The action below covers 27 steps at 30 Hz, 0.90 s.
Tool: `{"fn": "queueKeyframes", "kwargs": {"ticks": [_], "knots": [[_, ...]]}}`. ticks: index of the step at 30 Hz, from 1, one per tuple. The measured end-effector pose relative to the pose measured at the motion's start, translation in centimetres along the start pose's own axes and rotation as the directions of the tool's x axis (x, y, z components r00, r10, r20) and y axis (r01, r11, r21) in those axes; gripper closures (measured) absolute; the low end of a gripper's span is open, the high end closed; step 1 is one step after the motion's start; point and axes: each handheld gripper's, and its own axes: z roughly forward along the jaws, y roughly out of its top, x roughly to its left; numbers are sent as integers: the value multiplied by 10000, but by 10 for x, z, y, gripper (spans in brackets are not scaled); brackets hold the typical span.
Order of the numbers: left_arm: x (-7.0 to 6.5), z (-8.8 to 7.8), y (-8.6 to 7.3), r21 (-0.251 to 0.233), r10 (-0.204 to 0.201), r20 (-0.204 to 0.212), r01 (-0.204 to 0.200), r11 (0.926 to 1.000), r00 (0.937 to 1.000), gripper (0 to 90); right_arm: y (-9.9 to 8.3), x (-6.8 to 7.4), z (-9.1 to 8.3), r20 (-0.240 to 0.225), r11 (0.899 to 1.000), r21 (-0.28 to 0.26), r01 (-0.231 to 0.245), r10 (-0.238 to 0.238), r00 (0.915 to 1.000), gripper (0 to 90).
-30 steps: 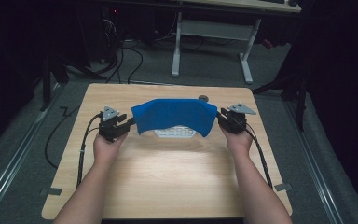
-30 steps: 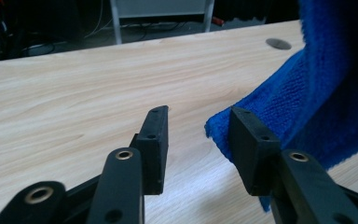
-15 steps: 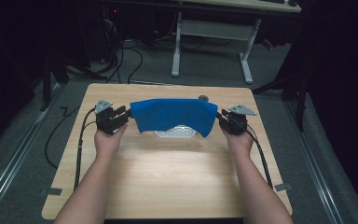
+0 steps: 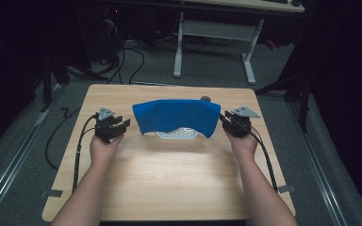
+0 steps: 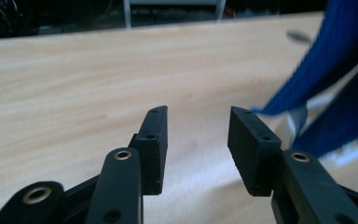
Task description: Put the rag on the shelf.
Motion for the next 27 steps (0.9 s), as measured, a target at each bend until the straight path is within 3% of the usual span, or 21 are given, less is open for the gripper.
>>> {"fn": "queueKeyframes", "kwargs": {"ticks": [6,9,12,14,16,17,20,22,24,25,27], "knots": [[-12,-20,-13,-18,186,-79,-186,9998,9998,531,-5,3,-17,-8,10000,-85,33,-33,10000,655],[-19,-34,-23,-42,335,-93,-335,9994,9994,513,-11,7,-33,176,9991,-223,362,-358,9992,605],[-28,-53,-41,51,462,-43,-461,9989,9989,495,-19,11,-50,73,9993,-48,365,-365,9993,534],[-34,-63,-52,66,332,86,-332,9994,9994,487,-31,18,-69,-36,9985,-190,516,-517,9987,515],[-41,-73,-64,143,315,249,-319,9994,9992,482,-36,21,-76,-51,9981,-187,590,-591,9982,497],[-46,-79,-71,113,411,220,-413,9991,9989,477,-41,25,-83,-90,9983,-197,555,-556,9984,481],[-60,-93,-93,70,94,384,-97,9999,9992,484,-61,40,-104,-286,9990,128,434,-430,9987,421],[-75,-97,-102,632,-175,873,120,9979,9960,483,-80,52,-116,-499,9983,216,539,-528,9974,415],[-91,-99,-106,782,93,1087,-179,9968,9940,479,-97,70,-126,-909,9948,599,824,-768,9929,408],[-101,-99,-108,928,275,1248,-393,9949,9918,479,-97,70,-126,-909,9948,599,824,-768,9929,408],[-122,-97,-109,974,821,1670,-993,9903,9825,475,-104,84,-134,-1183,9938,630,920,-841,9894,418]]}}
